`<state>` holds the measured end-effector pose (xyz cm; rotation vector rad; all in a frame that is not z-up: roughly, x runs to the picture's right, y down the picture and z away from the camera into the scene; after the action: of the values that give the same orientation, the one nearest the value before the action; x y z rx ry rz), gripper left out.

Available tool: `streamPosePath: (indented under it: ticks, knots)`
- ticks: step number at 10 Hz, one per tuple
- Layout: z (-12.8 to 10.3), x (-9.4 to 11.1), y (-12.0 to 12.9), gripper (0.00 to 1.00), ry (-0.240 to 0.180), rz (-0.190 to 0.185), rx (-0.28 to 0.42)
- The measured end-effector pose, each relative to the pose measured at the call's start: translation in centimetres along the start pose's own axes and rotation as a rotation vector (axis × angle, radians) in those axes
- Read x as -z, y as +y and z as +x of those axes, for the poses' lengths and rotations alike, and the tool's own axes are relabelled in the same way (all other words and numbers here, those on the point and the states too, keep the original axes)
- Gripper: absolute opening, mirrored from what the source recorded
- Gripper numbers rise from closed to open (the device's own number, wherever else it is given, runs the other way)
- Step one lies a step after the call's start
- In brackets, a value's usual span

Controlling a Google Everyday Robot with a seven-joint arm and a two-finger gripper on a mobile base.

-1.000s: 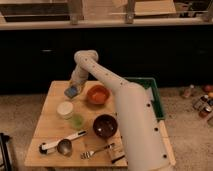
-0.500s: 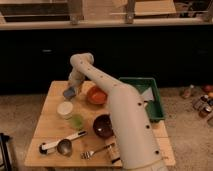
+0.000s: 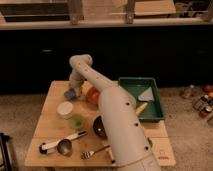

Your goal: Place sponge in table surface

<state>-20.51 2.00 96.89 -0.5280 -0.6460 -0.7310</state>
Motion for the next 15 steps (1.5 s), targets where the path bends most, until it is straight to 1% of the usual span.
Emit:
streamPosePath:
  ticks: [3,5,6,11,15]
  knots:
    - [0.5,0.3,0.0,0.60,-0.013,0.010,-0.019]
    - [0.7,0.4,-0.1,0.76,-0.022,0.020,-0.022]
    - [0.8,0.6,-0.1,0.80,-0.029,0.028,-0.022]
    - [0.6,1.3,-0.6,0.80,-0.063,0.076,-0.010]
    - [0.1,1.6,-1.0,0.80,-0.081,0.094,-0.002]
